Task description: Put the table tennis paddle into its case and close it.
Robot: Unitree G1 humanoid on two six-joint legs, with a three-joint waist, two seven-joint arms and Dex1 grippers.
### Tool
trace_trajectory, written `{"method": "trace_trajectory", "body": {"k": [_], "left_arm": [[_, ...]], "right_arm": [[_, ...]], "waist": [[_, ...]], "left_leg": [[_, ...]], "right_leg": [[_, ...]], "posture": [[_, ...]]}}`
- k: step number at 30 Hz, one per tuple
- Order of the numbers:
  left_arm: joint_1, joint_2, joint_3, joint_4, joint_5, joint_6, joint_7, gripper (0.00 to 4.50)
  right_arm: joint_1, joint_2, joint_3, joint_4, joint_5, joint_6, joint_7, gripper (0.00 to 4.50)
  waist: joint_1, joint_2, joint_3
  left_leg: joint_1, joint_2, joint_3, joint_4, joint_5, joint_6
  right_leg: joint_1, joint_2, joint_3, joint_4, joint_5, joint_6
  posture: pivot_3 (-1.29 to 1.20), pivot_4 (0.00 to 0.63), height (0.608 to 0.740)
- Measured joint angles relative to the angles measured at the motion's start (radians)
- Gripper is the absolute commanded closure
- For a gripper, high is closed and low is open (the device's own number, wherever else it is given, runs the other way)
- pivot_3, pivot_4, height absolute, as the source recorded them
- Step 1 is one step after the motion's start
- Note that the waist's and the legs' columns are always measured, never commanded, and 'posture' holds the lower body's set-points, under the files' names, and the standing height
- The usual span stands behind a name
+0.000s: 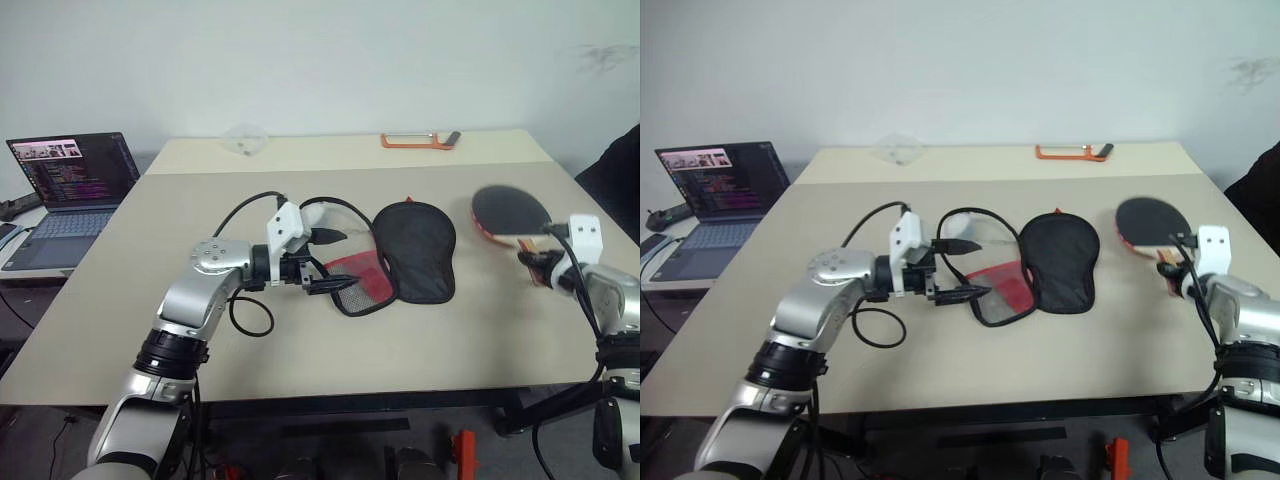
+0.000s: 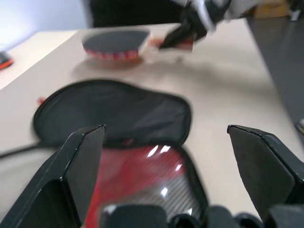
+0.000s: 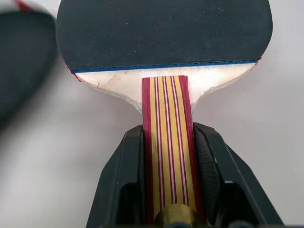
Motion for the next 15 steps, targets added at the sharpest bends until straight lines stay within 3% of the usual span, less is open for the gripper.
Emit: {"method": "trace_trajectory", "body": {"k": [4, 7, 10, 15], "left_arm": [[0.028, 0.016, 0.020, -0.012, -0.004, 0.011, 0.004, 0.00], [0.043, 0.015, 0.027, -0.039, -0.019, 0.024, 0.021, 0.00], [0.051, 0.016, 0.037, -0.065, -0.023, 0.039, 0.030, 0.00], [0.054, 0.032, 0.057, -0.069, -0.025, 0.053, 0.047, 0.00]], "right_arm": [[-0.017, 0.096, 0.001, -0.188, 0.042, 0.121, -0.065, 3.40], [-0.018, 0.271, 0.027, -0.326, 0.065, 0.229, -0.167, 3.40], [-0.017, 0.378, 0.054, -0.380, 0.069, 0.281, -0.247, 3.40], [0.011, 0.456, 0.100, -0.423, 0.047, 0.292, -0.320, 3.40]], "waist": [[0.005, 0.000, 0.000], [0.003, 0.000, 0.000], [0.010, 0.000, 0.000], [0.020, 0.000, 0.000]], "left_leg": [[-0.009, 0.000, 0.000, 0.000, 0.000, -0.001], [-0.011, 0.000, 0.000, 0.000, 0.001, -0.002], [-0.011, -0.001, 0.000, 0.000, 0.001, -0.002], [-0.011, -0.002, -0.001, 0.000, 0.001, -0.002]], "right_leg": [[-0.009, 0.000, 0.000, 0.000, 0.000, 0.000], [-0.013, -0.001, 0.001, 0.002, 0.000, -0.001], [-0.013, -0.001, 0.001, 0.002, 0.000, -0.001], [-0.012, -0.001, -0.001, 0.002, 0.000, -0.001]], "posture": [[0.00, 0.150, 0.740], [0.00, 0.150, 0.740], [0.00, 0.150, 0.740], [0.00, 0.150, 0.740]]}}
